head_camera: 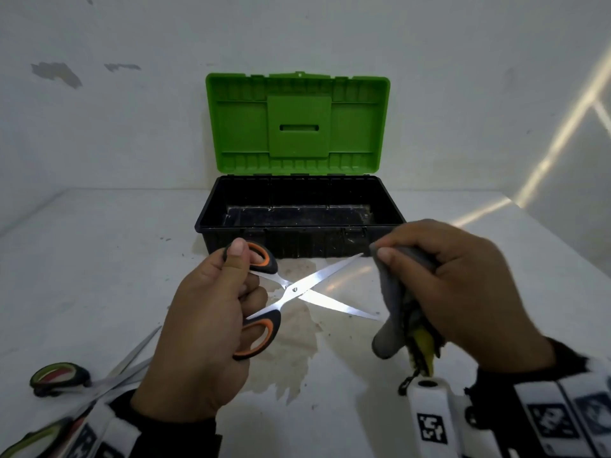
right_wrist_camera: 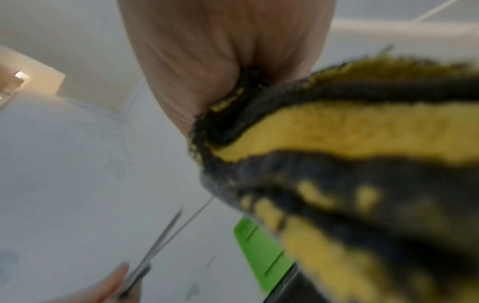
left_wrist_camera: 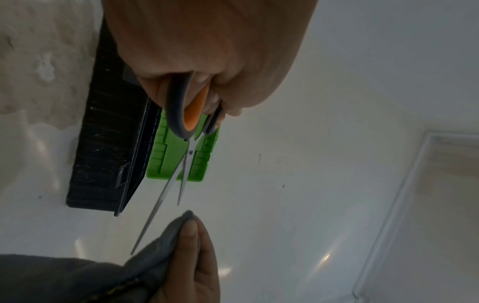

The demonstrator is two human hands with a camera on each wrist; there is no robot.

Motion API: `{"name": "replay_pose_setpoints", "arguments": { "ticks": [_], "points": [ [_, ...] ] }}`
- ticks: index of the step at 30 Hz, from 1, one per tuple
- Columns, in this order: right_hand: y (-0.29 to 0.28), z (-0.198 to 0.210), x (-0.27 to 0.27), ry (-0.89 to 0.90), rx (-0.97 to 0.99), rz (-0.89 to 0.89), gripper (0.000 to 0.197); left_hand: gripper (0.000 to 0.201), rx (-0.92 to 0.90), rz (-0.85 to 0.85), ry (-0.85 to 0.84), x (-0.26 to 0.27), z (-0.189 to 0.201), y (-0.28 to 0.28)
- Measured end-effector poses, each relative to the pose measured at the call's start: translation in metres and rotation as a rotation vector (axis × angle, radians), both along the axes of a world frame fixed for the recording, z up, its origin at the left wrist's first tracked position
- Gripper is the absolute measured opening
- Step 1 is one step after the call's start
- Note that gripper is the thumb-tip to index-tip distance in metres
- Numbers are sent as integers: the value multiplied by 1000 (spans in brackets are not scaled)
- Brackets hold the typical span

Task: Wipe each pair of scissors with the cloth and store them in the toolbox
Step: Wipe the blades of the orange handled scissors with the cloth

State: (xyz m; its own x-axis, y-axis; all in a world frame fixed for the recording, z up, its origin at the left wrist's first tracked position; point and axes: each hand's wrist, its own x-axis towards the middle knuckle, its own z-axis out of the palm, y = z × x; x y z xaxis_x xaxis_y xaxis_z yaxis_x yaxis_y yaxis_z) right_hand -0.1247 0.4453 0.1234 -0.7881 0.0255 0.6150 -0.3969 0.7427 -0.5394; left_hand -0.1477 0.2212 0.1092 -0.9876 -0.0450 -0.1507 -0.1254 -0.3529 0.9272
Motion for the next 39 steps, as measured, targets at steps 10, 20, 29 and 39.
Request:
{"name": "replay_pose_setpoints", "arguments": {
  "ticks": [10,20,29,39],
  "points": [
    [-21,7,2,90,269,182,9,32,-41,-39,-2,3,1,7],
    [-31,-21,-5,123,310,74,11,34,-118,13,75,9,-2,9],
    [-22,-23,-3,96,197,8,6,34,-66,-23,85,8,-1,8],
    [3,-23,-6,50,104,-79,11,34,1,-24,15,6,-3,4]
  ]
}}
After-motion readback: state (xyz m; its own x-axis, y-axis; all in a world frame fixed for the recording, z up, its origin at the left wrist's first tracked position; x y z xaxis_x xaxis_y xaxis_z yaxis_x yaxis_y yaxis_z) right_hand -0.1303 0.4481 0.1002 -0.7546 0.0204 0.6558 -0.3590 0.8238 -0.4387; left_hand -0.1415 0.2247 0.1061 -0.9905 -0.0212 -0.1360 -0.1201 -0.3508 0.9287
